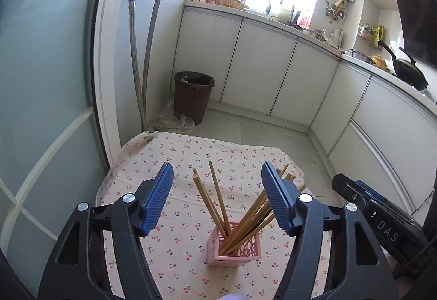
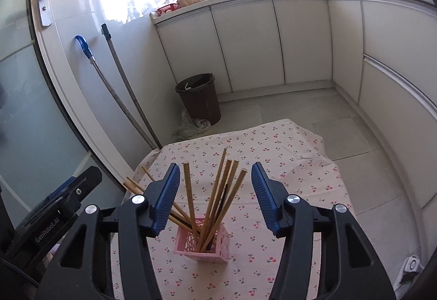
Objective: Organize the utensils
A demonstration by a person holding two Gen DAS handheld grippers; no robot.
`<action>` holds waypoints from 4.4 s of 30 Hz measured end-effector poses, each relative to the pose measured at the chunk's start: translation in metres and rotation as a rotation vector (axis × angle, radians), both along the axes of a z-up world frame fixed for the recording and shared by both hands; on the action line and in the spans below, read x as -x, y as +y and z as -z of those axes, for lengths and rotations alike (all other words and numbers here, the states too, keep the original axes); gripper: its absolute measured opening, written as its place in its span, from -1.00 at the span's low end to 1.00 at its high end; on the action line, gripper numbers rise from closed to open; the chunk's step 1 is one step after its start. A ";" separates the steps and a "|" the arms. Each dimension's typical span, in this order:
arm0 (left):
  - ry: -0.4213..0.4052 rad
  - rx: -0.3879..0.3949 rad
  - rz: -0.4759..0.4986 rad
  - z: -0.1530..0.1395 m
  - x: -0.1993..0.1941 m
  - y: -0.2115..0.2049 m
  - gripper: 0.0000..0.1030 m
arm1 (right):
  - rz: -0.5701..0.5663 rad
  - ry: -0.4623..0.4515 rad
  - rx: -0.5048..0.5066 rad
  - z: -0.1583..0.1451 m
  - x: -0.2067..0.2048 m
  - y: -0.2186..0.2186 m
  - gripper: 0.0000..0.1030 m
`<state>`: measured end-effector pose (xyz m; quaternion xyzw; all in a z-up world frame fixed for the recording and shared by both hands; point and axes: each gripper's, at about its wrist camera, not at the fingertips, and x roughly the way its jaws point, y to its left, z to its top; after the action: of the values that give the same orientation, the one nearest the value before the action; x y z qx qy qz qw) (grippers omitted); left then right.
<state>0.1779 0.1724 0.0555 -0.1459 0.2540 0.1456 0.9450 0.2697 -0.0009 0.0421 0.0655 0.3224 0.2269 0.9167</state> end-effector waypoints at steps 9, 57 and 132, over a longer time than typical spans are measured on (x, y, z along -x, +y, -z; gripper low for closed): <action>0.017 -0.080 -0.014 0.016 0.019 -0.032 0.57 | 0.084 -0.023 0.096 0.019 0.029 -0.032 0.32; 0.083 -0.169 0.079 0.055 0.036 -0.117 0.86 | 0.432 -0.036 0.210 0.054 0.087 -0.128 0.87; 0.135 -0.164 0.071 0.066 0.031 -0.118 0.85 | 0.424 0.015 0.213 0.065 0.081 -0.129 0.87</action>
<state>0.1467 0.0546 -0.0107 -0.0489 0.3093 0.1419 0.9390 0.1890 -0.1297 -0.0225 0.0363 0.3306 -0.0063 0.9431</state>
